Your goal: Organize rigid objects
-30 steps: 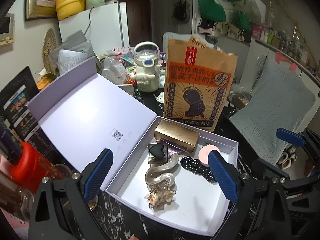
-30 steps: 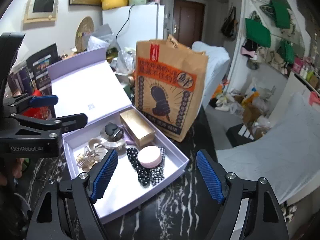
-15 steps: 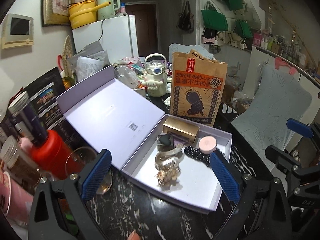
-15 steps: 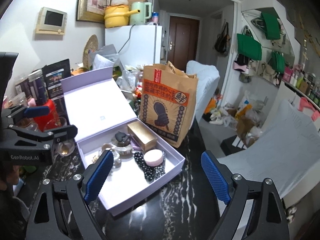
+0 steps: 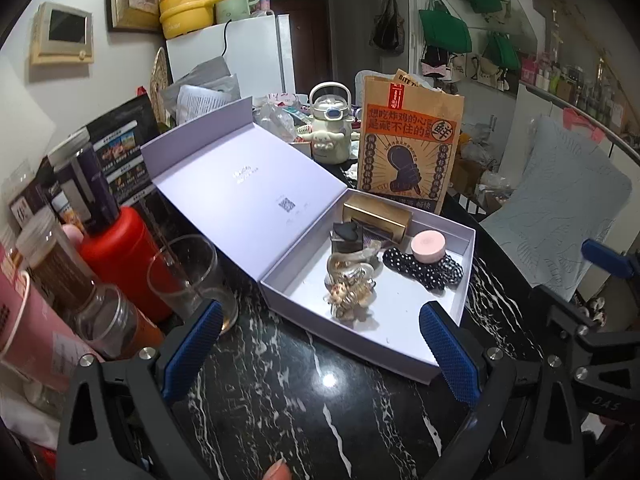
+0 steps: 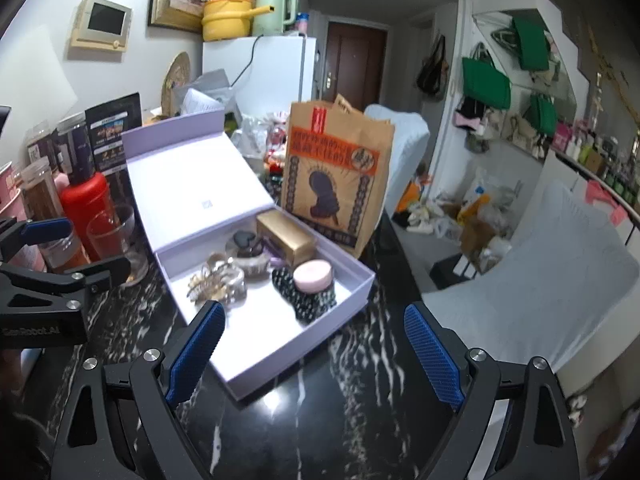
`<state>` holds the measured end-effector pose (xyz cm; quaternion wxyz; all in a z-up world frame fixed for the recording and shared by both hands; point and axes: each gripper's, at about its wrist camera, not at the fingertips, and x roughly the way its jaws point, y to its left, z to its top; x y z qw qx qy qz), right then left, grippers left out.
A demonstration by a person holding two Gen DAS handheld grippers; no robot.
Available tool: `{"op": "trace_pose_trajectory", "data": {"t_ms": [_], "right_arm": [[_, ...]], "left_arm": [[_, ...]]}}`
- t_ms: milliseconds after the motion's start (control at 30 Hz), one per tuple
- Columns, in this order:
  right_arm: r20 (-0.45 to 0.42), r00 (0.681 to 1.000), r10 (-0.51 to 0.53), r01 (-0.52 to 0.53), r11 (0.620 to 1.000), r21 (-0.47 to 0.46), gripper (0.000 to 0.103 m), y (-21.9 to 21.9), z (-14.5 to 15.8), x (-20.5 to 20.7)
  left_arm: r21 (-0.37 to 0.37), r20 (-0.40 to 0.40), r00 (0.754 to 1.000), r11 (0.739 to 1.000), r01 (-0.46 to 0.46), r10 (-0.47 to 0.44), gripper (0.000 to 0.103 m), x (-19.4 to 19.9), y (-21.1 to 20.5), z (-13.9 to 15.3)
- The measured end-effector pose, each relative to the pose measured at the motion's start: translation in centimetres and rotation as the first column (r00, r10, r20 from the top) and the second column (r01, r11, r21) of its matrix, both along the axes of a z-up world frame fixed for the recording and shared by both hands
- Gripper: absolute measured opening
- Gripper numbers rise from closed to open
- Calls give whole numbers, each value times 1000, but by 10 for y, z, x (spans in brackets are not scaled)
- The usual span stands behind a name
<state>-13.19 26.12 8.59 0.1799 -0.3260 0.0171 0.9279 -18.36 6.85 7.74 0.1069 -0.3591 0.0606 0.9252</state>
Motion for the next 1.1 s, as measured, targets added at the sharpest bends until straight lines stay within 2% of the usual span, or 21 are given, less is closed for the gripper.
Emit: {"op": "trace_pose_trajectory", "data": {"t_ms": [367, 567, 1100], "right_arm": [[40, 999, 5, -4, 1000, -29, 92, -8, -15, 4], [61, 998, 0, 3, 999, -37, 92, -6, -22, 7], [65, 998, -1, 0, 1000, 9, 92, -10, -21, 12]], "left_arm": [[6, 46, 999, 1000, 15, -15, 100, 6, -1, -16], [5, 45, 999, 1000, 22, -22, 100, 10, 0, -18], [18, 48, 997, 998, 65, -66, 100, 16, 5, -19]]}}
